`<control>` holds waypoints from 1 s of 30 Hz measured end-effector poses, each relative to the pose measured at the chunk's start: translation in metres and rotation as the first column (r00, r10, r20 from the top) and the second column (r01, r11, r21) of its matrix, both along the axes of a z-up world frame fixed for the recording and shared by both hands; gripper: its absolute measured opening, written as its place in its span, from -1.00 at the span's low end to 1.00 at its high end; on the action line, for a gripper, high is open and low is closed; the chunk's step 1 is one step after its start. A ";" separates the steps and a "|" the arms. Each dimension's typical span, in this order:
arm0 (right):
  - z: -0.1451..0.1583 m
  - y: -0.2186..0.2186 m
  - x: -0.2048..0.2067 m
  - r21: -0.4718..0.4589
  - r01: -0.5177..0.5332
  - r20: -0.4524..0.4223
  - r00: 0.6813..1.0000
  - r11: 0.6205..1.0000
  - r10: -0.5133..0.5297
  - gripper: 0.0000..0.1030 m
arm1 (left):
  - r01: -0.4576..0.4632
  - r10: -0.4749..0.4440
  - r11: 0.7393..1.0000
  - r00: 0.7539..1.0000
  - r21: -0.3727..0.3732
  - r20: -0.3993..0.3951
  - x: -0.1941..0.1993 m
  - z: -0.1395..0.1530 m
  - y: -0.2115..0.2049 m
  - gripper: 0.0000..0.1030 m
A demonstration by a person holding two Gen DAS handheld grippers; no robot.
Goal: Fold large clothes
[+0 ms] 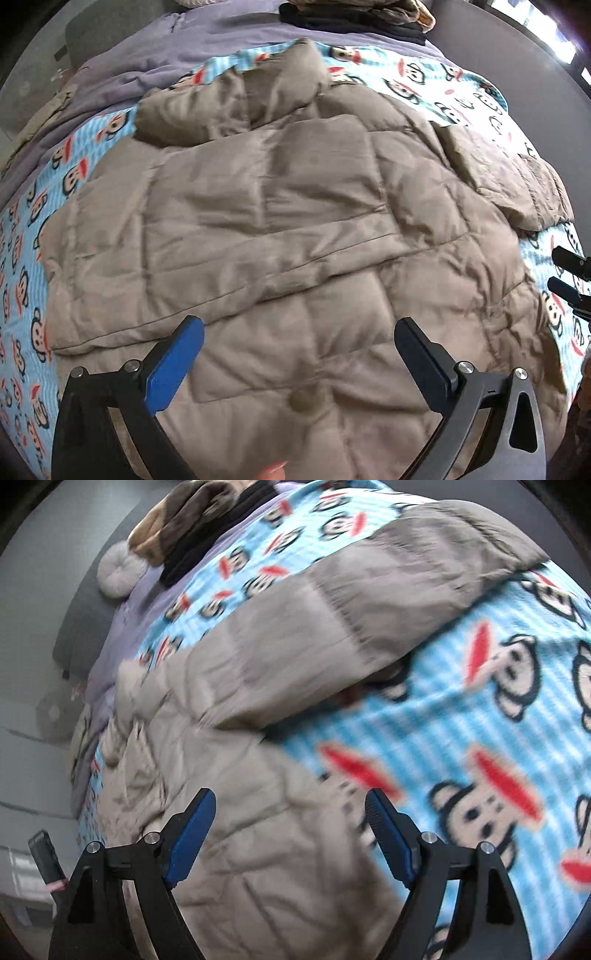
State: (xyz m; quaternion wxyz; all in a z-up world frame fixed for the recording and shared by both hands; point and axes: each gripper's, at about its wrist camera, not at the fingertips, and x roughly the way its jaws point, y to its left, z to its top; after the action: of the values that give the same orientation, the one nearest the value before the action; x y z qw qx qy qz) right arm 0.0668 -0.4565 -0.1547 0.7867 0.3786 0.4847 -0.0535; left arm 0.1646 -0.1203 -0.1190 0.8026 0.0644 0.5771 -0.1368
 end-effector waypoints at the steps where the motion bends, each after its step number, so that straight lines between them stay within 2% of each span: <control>1: -0.002 -0.010 -0.001 0.009 0.023 0.003 1.000 1.000 -0.023 0.66 | 0.003 -0.003 1.000 1.000 -0.002 0.000 0.001 0.000 -0.006 1.00; 3: -0.006 -0.032 -0.002 0.045 0.071 0.016 0.997 0.996 -0.072 0.75 | -0.002 0.002 1.000 1.000 -0.006 -0.006 0.003 0.000 -0.016 1.00; 4: -0.009 -0.042 -0.003 0.072 0.088 0.021 0.996 0.994 -0.090 0.99 | -0.008 0.008 1.000 1.000 -0.002 -0.010 0.003 -0.001 -0.020 1.00; 9: -0.022 -0.095 -0.003 0.173 0.184 0.038 0.980 0.968 -0.193 0.99 | -0.019 0.020 0.999 1.000 0.028 -0.018 0.005 -0.006 -0.036 1.00; 15: -0.038 -0.154 0.010 0.260 0.288 0.063 0.947 0.922 -0.314 0.99 | -0.011 0.012 1.000 0.998 0.012 -0.068 0.004 -0.012 -0.053 1.00; 17: -0.046 -0.173 0.014 0.321 0.323 0.081 0.927 0.890 -0.366 0.99 | -0.020 0.021 1.000 0.998 0.011 -0.064 0.005 -0.010 -0.058 1.00; 24: -0.077 -0.221 0.023 0.576 0.430 0.061 0.826 0.696 -0.561 0.97 | -0.074 0.074 0.997 0.997 -0.005 -0.025 0.011 0.001 -0.063 1.00; 26: -0.082 -0.226 0.025 0.617 0.437 0.043 0.812 0.655 -0.582 0.66 | -0.096 0.096 0.995 0.995 -0.013 -0.012 0.013 0.005 -0.061 1.00; 27: -0.084 -0.227 0.027 0.622 0.438 0.026 0.817 0.649 -0.576 -0.15 | -0.107 0.107 0.994 0.994 -0.016 -0.007 0.013 0.007 -0.059 1.00; 28: -0.086 -0.227 0.030 0.617 0.438 0.009 0.827 0.654 -0.562 -0.85 | -0.121 0.121 0.992 0.993 -0.015 -0.001 0.015 0.008 -0.056 1.00; 30: -0.077 -0.225 0.037 0.596 0.431 0.026 0.833 0.678 -0.553 -0.86 | -0.148 0.148 0.989 0.989 -0.010 0.006 0.017 0.010 -0.048 1.00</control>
State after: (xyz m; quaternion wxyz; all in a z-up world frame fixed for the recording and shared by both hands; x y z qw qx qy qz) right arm 0.1040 -0.6811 -0.2319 0.6388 0.7147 0.2739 -0.0786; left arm 0.1819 -0.1685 -0.1090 0.8127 0.0178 0.5770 -0.0795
